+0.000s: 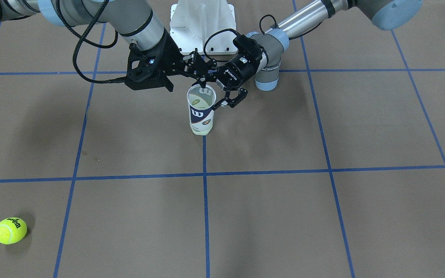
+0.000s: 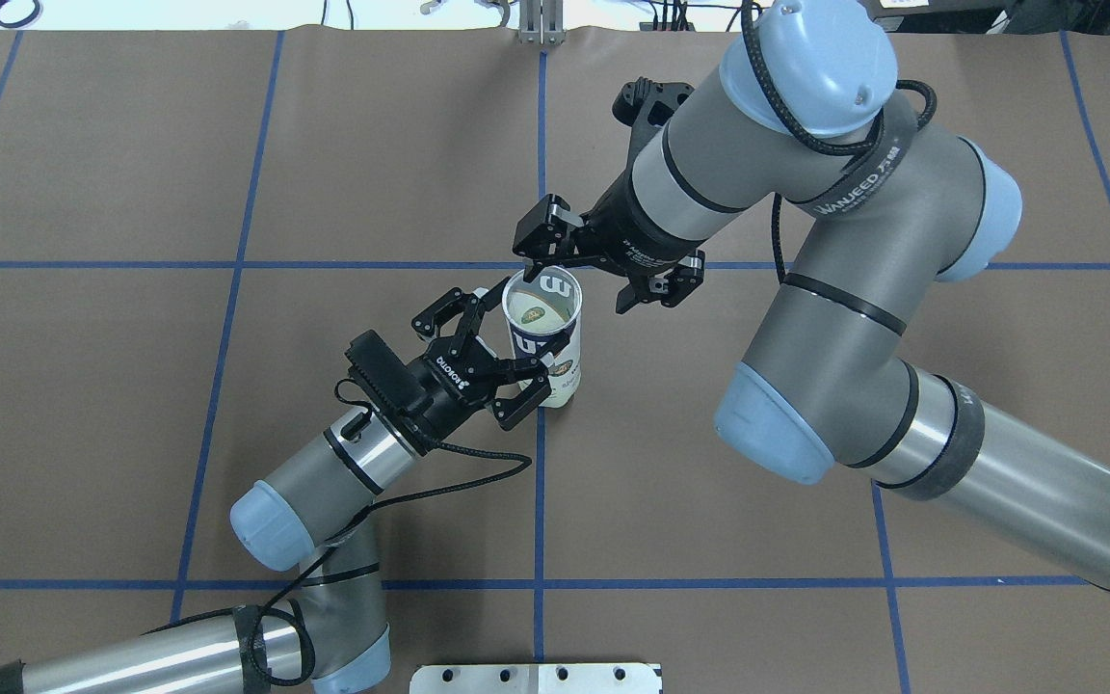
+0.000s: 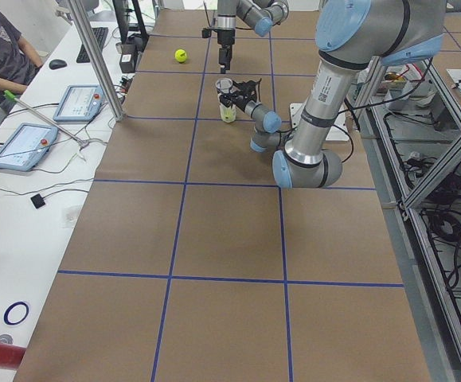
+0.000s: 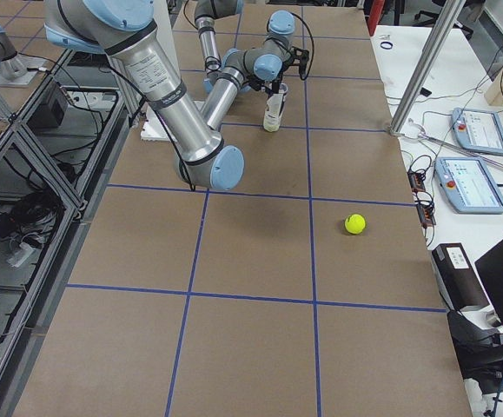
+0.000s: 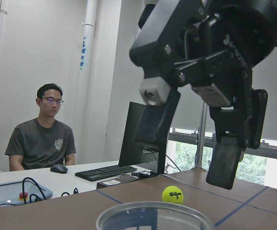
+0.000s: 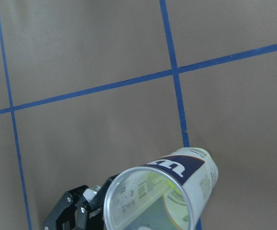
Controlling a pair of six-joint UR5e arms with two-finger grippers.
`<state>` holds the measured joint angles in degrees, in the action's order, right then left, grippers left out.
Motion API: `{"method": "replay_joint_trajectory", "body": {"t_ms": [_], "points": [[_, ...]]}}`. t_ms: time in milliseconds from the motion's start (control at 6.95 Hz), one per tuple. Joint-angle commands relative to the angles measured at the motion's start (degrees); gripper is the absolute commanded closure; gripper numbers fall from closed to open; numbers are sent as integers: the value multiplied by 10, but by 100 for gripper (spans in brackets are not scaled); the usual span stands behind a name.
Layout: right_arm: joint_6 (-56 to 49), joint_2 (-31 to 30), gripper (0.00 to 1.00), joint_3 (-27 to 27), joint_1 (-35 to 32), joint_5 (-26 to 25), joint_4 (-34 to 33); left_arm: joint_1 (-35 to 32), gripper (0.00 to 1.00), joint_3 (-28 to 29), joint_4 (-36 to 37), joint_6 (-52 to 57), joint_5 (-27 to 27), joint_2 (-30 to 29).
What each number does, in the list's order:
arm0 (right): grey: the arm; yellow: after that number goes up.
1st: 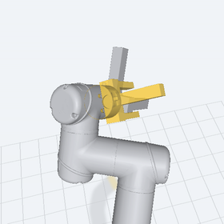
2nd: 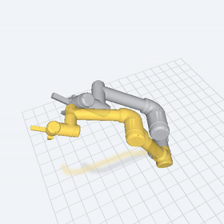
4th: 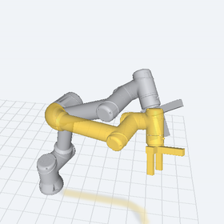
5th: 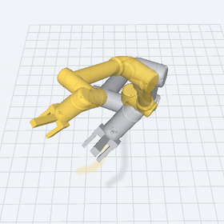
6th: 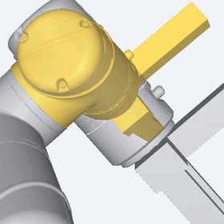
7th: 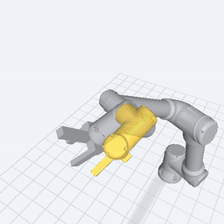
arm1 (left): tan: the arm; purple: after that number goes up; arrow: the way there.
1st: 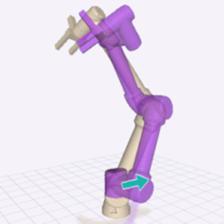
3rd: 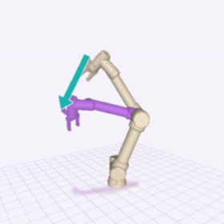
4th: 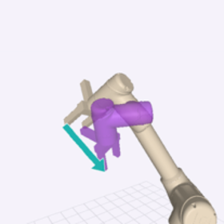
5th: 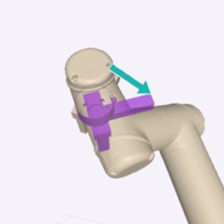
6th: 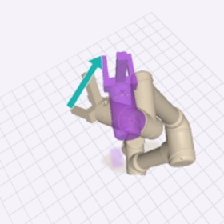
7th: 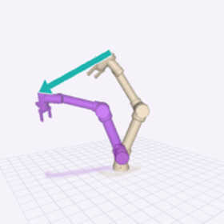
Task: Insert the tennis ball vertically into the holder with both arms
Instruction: 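Move the right gripper to the farther yellow tennis ball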
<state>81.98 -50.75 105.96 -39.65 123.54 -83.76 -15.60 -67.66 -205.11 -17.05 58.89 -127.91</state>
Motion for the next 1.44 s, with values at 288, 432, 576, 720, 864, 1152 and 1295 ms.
{"method": "replay_joint_trajectory", "body": {"t_ms": [288, 432, 576, 720, 864, 1152, 1295], "points": [[-1, -23, 0, 10, -24, 6, 0, 3, 2, -3, -1, 1, -3, -1], [-1, -27, 0, 10, -31, 6, 0, 11, 2, -3, -2, 1, -7, 0], [-2, -44, 0, 10, -47, 6, 0, 13, 2, -4, -2, 1, -10, 0], [-16, -87, 0, 7, -92, 13, 3, 14, 2, -4, -2, 1, -11, 0], [-92, -112, 0, -4, -134, 10, -2, 16, 2, -4, -2, 1, -11, -1], [-218, -124, 0, -85, -206, 12, 3, 17, 2, -4, -2, 1, -10, -2], [-268, -122, 1, -129, -225, 10, 5, 19, 2, -4, -1, 2, -10, -3]]}}
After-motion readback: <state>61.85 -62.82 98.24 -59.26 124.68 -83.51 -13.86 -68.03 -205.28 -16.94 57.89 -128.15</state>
